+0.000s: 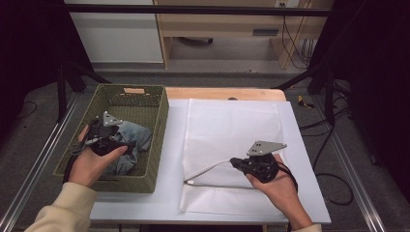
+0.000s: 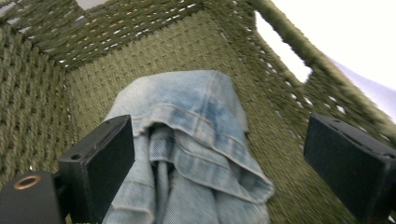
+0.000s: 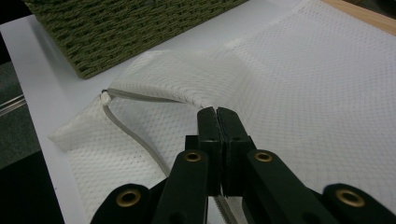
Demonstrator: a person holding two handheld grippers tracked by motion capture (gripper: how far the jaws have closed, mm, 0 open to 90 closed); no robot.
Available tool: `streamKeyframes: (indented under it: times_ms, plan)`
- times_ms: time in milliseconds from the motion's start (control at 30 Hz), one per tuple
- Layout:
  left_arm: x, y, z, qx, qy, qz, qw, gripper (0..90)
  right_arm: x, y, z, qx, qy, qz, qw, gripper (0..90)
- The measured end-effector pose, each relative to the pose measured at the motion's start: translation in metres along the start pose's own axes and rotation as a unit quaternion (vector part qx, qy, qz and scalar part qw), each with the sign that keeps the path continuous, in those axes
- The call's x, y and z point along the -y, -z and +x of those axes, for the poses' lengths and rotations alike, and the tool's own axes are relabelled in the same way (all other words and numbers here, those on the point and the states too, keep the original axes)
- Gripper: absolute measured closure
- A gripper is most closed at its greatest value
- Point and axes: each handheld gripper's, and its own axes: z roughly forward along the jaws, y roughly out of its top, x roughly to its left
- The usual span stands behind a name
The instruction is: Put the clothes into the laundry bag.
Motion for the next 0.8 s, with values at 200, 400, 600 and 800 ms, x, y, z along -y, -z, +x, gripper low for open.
streamKeyframes:
  times_ms: [200,400,600,800]
  plan:
    - [-0.004,-0.015,0.013,-0.003,0.010,0.005,0.9999,7.6,0.000,0.001,-0.001,-0.001,0.000,0.002,1.0000,89.3]
    - [-0.003,-0.030,0.021,-0.001,0.019,0.016,0.9997,7.5,-0.001,0.001,-0.002,-0.003,0.001,0.005,1.0000,89.3]
    - [0.001,-0.041,0.027,0.001,0.035,0.019,0.9992,7.3,-0.001,-0.001,-0.004,-0.005,-0.002,0.008,1.0000,89.3]
    - [0.007,-0.053,0.029,0.021,0.042,0.029,0.9985,5.2,-0.001,-0.001,-0.004,-0.007,-0.002,0.010,0.9999,89.3]
